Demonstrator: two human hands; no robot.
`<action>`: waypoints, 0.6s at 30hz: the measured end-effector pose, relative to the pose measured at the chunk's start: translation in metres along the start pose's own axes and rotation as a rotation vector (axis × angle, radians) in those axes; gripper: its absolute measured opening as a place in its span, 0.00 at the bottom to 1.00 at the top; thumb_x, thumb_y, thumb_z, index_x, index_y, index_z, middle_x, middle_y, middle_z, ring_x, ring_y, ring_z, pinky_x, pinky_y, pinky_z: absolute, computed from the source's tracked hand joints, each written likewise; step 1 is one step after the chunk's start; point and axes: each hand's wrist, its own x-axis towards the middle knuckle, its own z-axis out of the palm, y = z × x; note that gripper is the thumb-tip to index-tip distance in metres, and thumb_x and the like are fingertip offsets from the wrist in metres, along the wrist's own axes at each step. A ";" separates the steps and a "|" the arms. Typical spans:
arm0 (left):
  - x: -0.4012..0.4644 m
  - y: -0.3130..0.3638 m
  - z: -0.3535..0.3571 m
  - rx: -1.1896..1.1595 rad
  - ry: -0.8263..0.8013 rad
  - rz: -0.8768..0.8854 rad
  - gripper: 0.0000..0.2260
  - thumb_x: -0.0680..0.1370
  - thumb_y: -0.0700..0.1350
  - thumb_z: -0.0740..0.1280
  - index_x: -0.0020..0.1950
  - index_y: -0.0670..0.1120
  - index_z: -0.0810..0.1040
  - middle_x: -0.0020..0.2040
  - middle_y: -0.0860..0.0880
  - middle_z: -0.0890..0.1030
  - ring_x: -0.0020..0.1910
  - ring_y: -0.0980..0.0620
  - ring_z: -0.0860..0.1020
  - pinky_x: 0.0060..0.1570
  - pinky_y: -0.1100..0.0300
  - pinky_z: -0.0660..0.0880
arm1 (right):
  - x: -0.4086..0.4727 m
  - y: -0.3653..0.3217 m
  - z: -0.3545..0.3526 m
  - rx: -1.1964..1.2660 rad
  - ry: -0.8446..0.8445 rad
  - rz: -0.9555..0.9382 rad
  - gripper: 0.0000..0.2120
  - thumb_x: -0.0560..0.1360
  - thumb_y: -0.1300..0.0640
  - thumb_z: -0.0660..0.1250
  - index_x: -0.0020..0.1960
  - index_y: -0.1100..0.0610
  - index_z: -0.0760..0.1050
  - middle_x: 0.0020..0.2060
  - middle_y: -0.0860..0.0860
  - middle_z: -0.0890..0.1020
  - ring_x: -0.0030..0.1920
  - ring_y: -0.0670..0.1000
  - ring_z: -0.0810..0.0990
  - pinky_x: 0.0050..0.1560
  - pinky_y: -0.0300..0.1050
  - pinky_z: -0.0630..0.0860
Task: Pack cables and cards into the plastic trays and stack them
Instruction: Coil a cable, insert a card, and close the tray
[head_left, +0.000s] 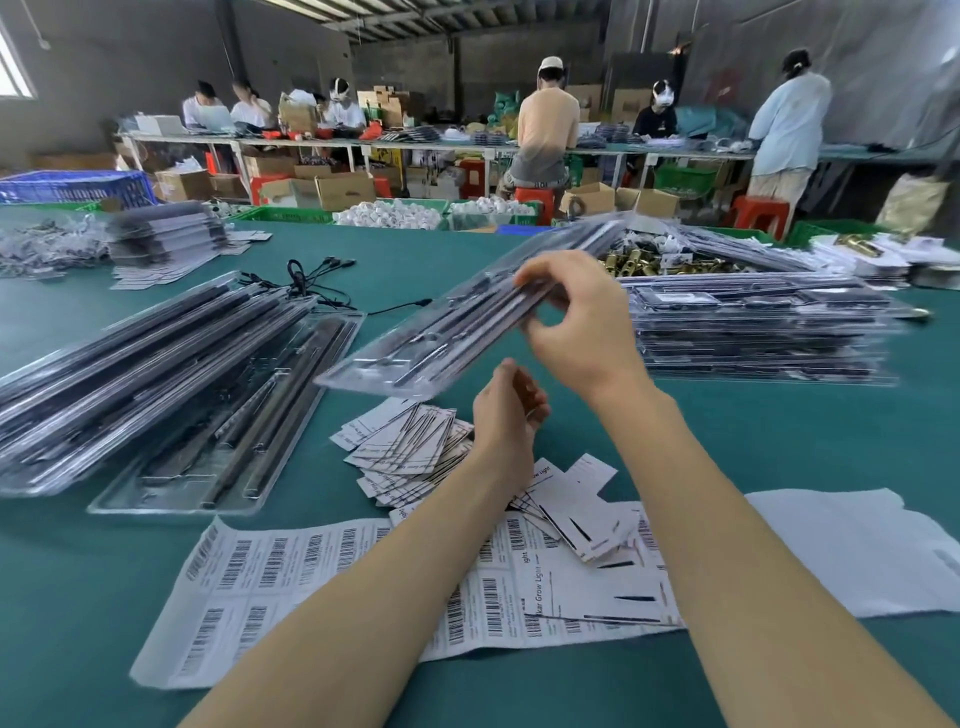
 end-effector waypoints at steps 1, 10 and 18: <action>-0.001 0.002 -0.001 -0.028 -0.001 -0.031 0.15 0.83 0.42 0.61 0.36 0.45 0.73 0.28 0.50 0.73 0.25 0.54 0.72 0.27 0.63 0.69 | -0.006 0.002 -0.010 -0.027 0.038 -0.005 0.14 0.68 0.69 0.71 0.53 0.60 0.80 0.52 0.52 0.79 0.53 0.50 0.79 0.59 0.48 0.78; 0.001 0.034 -0.001 -0.134 -0.020 -0.139 0.14 0.87 0.44 0.52 0.50 0.41 0.73 0.52 0.45 0.76 0.54 0.48 0.80 0.45 0.58 0.79 | -0.093 0.041 -0.039 -0.210 0.298 0.209 0.19 0.73 0.68 0.73 0.64 0.60 0.81 0.62 0.55 0.80 0.61 0.51 0.78 0.63 0.22 0.63; 0.001 0.069 -0.019 0.135 0.005 -0.171 0.11 0.85 0.42 0.53 0.59 0.38 0.71 0.58 0.42 0.77 0.51 0.44 0.80 0.42 0.47 0.79 | -0.102 0.053 -0.041 -0.348 0.255 0.364 0.17 0.72 0.57 0.73 0.60 0.49 0.84 0.61 0.43 0.81 0.51 0.41 0.76 0.42 0.29 0.68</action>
